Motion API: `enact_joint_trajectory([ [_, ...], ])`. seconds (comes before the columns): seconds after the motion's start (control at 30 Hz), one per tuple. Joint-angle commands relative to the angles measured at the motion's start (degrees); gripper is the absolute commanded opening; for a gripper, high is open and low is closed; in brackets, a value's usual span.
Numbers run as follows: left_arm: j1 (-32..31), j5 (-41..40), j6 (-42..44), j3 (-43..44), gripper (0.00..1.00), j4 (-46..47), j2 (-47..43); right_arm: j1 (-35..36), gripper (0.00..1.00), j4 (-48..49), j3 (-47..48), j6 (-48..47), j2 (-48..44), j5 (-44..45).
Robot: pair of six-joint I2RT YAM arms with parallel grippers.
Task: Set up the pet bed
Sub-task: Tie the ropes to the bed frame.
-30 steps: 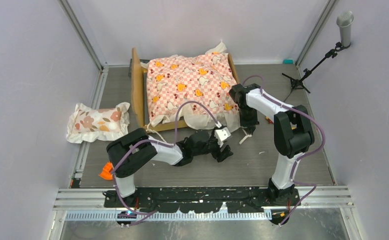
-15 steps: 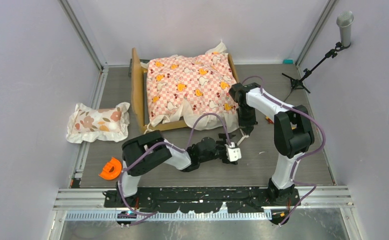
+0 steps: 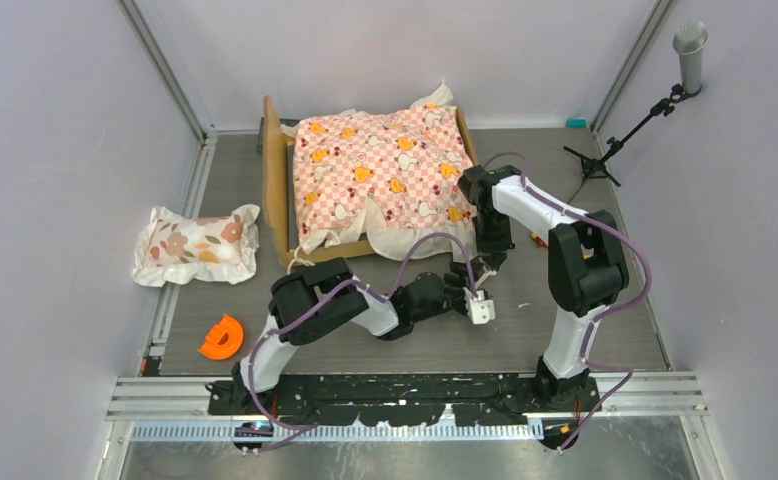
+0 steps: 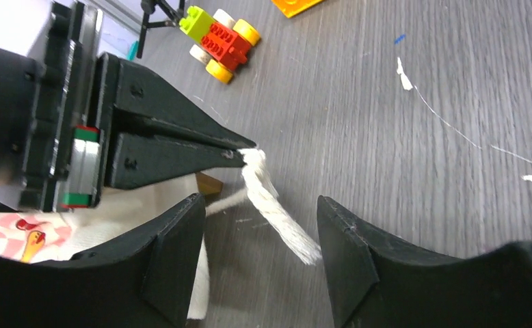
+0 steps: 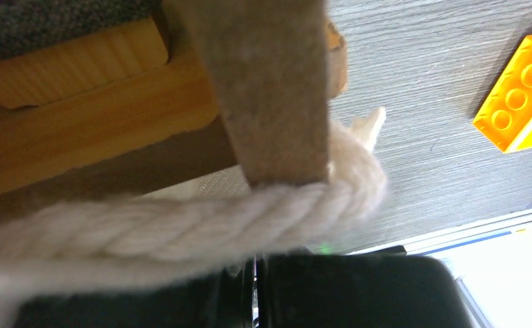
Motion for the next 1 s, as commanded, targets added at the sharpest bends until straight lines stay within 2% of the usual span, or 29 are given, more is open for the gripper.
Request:
enact_joint_trajectory([
  [0.0, -0.1, -0.4, -0.6, 2.1, 0.62, 4.5, -0.6, 0.2, 0.01, 0.0, -0.1, -1.1, -2.5, -2.1],
  [0.2, -0.2, 0.1, -3.2, 3.7, 0.6, 3.3, 0.2, 0.2, 0.01, 0.1, -0.4, -0.9, -3.1, -2.5],
  [0.3, -0.2, -0.6, -3.8, 4.8, 0.53, 2.4, 0.9, 0.2, 0.01, 0.3, -0.7, -0.8, -3.4, -2.8],
  [0.4, -0.1, -0.6, -4.0, 5.9, 0.4, 1.2, 1.3, 0.2, 0.01, 0.4, -0.9, -0.8, -3.5, -2.9],
  [0.47, -0.2, -0.3, -4.2, 6.2, 0.37, 0.7, 1.4, 0.2, 0.01, 0.4, -1.0, -0.8, -3.7, -2.9],
  [0.83, -0.1, -0.2, -6.5, 6.4, 0.37, 0.3, 2.6, 0.2, 0.01, 0.7, -1.2, -0.5, -4.8, -3.7],
  [0.97, 0.0, -0.1, -6.9, 6.6, 0.33, 0.5, 2.8, 0.2, 0.01, 0.7, -1.4, -0.6, -5.0, -3.9],
])
